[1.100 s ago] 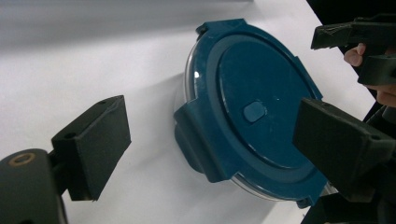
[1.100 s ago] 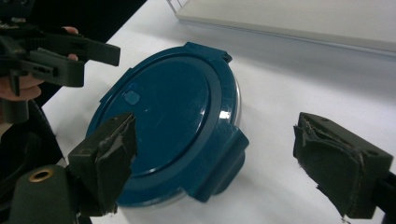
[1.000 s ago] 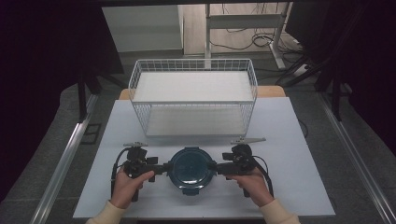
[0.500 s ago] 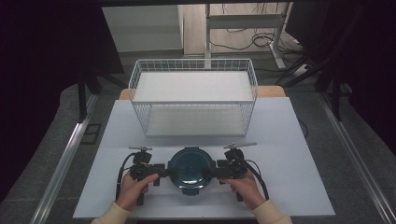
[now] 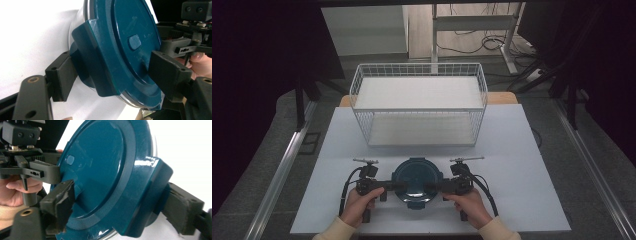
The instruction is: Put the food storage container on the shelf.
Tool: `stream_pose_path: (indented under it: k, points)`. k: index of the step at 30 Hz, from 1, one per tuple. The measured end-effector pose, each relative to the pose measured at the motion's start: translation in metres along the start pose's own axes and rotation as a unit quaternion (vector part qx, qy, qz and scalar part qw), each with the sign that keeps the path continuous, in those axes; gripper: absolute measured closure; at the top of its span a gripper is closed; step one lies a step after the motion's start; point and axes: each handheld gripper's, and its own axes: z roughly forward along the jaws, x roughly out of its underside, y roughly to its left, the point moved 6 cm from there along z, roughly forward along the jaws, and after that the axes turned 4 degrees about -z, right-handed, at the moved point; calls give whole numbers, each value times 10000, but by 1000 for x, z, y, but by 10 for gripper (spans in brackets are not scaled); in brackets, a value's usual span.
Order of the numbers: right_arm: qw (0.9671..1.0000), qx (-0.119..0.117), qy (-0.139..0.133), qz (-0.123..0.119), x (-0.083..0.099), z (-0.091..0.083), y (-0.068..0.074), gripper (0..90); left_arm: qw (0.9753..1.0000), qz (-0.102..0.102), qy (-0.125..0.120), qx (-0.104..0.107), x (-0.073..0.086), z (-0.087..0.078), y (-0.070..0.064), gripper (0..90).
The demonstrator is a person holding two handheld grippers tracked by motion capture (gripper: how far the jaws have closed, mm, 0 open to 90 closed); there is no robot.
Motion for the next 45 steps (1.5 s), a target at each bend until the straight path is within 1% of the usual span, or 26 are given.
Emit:
stream_pose_path:
  k: [1,4,7,10,11,13,15,17,22,26,29,33,38,45]
  points:
    - [10000,-17,11,59,0,-1,0,191,10000,-35,-15,-13,0,0,0,251]
    - [9995,-112,-83,294,-1,-4,-4,248,9999,-105,-26,-27,0,-1,0,261]
    - [9989,-186,-129,407,-1,-6,-6,278,9999,-144,-67,-24,0,-2,-1,277]
    - [9992,-176,-189,310,-1,-8,-5,288,9999,-133,-110,-2,1,-5,-3,308]
    - [9992,-164,-185,317,0,-9,-4,291,9998,-137,-140,4,1,-6,-3,318]
    - [9992,-141,-264,278,2,-10,-2,298,9998,-132,-166,18,2,-7,-4,336]
    - [9990,-100,-376,208,4,-12,0,305,9998,-80,-180,6,3,-9,-6,349]
    - [9988,-104,-436,193,5,-14,1,316,9998,-43,-186,-6,4,-10,-7,355]
    - [9986,-132,-508,-8,5,-17,5,352,9995,-20,-298,-36,6,-13,-9,370]
    - [9980,-145,-614,-78,4,-20,7,382,9991,94,-389,-114,6,-17,-12,387]
    - [9976,-152,-665,-93,3,-22,8,392,9985,225,-440,-224,6,-18,-17,393]
    - [9972,-146,-722,-161,2,-24,9,398,9979,359,-446,-292,8,-19,-21,395]
    - [9963,-151,-796,-298,-1,-28,14,402,9974,462,-490,-274,6,-23,-26,396]
    - [9938,-153,-923,-608,-7,-37,24,413,9959,626,-625,-181,3,-31,-34,396]
